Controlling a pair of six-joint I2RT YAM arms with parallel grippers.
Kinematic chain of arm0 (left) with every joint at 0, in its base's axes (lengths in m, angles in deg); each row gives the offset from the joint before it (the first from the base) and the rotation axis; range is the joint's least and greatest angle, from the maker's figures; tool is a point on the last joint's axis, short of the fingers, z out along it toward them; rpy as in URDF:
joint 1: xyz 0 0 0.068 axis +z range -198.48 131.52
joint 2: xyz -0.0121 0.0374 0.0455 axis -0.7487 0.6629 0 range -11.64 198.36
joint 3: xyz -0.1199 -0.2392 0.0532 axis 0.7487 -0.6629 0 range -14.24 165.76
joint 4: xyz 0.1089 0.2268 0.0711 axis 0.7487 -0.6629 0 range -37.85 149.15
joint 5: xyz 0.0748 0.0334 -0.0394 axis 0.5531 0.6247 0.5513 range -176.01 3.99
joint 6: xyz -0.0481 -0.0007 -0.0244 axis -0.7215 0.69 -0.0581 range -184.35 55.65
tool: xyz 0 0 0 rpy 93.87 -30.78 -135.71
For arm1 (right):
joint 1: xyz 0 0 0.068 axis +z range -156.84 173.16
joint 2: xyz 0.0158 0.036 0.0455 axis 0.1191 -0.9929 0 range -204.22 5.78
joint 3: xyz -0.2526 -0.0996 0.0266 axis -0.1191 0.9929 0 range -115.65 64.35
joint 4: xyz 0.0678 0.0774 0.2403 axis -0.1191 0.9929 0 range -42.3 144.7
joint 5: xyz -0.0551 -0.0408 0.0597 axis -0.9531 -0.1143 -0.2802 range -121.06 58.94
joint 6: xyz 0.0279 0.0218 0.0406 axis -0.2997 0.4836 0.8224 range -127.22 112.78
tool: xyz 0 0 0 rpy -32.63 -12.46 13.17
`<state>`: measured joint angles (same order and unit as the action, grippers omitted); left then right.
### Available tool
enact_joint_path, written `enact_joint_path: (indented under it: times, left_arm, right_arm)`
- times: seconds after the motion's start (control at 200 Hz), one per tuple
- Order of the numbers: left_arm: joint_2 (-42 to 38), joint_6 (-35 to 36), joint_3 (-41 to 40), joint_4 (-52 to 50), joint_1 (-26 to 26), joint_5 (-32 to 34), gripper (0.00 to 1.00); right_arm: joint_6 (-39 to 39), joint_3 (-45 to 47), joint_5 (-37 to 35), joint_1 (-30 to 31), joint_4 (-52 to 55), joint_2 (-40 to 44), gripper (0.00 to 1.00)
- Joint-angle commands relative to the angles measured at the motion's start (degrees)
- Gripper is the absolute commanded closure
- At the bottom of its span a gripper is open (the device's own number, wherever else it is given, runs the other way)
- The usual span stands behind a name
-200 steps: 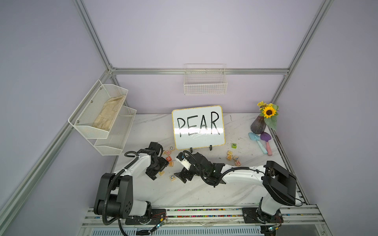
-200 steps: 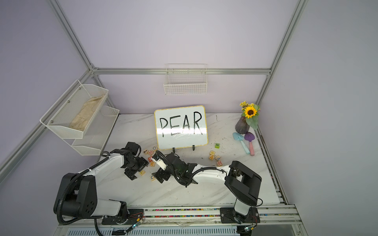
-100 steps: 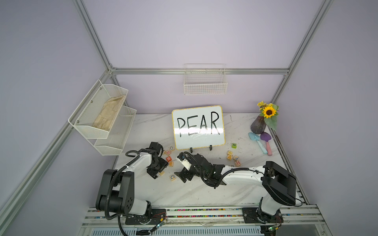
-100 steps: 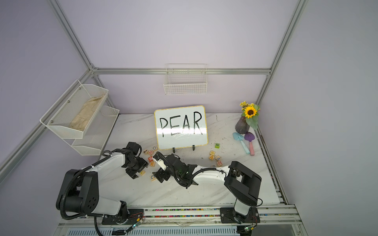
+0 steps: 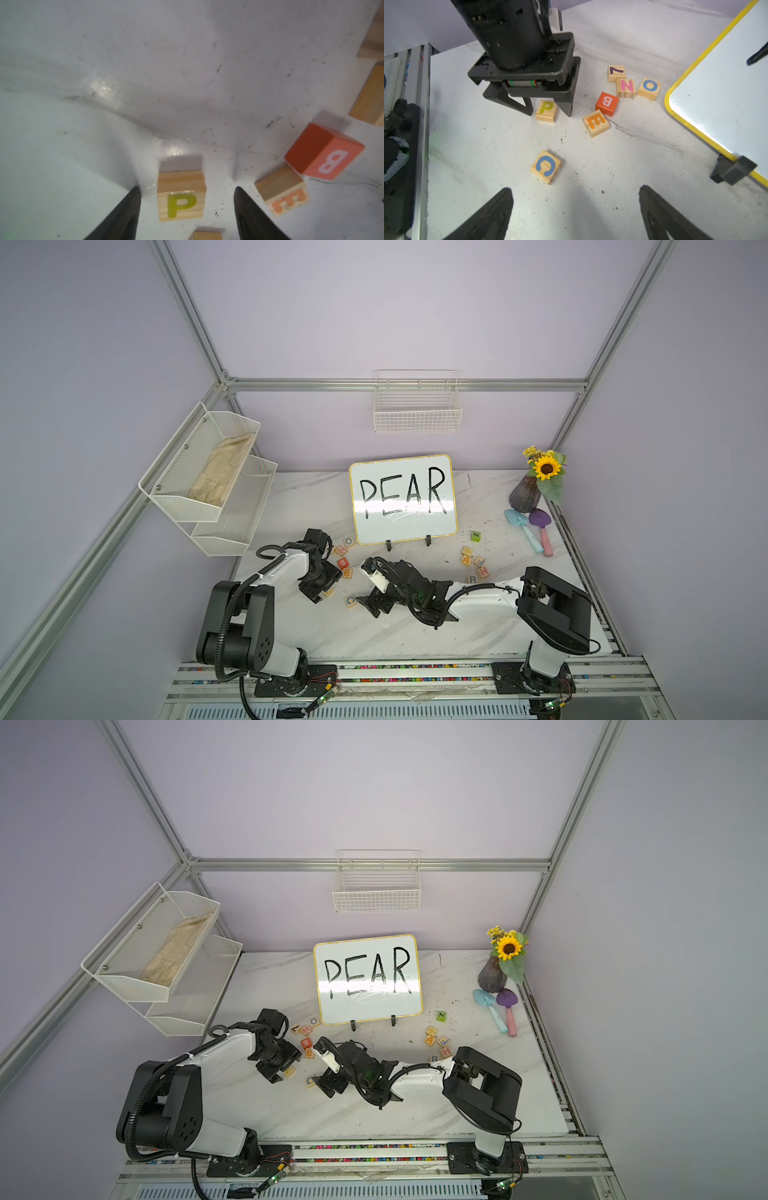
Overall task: Spell the uppercase word “pear” with letter blocks
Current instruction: Pick up the letter block from the center of the board.
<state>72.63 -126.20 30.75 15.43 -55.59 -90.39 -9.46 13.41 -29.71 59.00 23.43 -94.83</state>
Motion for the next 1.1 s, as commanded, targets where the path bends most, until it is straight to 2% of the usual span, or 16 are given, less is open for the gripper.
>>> enact_joint_path:
  times: [0.0, 0.33, 0.84, 1.095]
  left_arm:
    - [0.43, 1.53, -1.95, 0.80, 0.48, -0.97, 0.31]
    - [1.45, 2.69, -0.84, 0.95, 0.70, -1.29, 0.33]
    - [1.16, 2.25, -0.87, 1.25, 1.02, -1.33, 0.48]
    - [0.99, 2.34, -1.61, 0.61, 1.01, -1.52, 0.51]
  right_arm:
    - [-0.50, 0.71, 0.33, 1.19, -4.90, -1.10, 0.04]
    - [-0.17, 0.68, -1.43, 2.69, -5.78, -3.18, 0.04]
    - [-0.08, 0.05, -2.73, 2.71, -4.72, -3.70, 0.05]
    - [0.08, 0.03, -3.36, 2.71, -4.91, -4.23, 0.05]
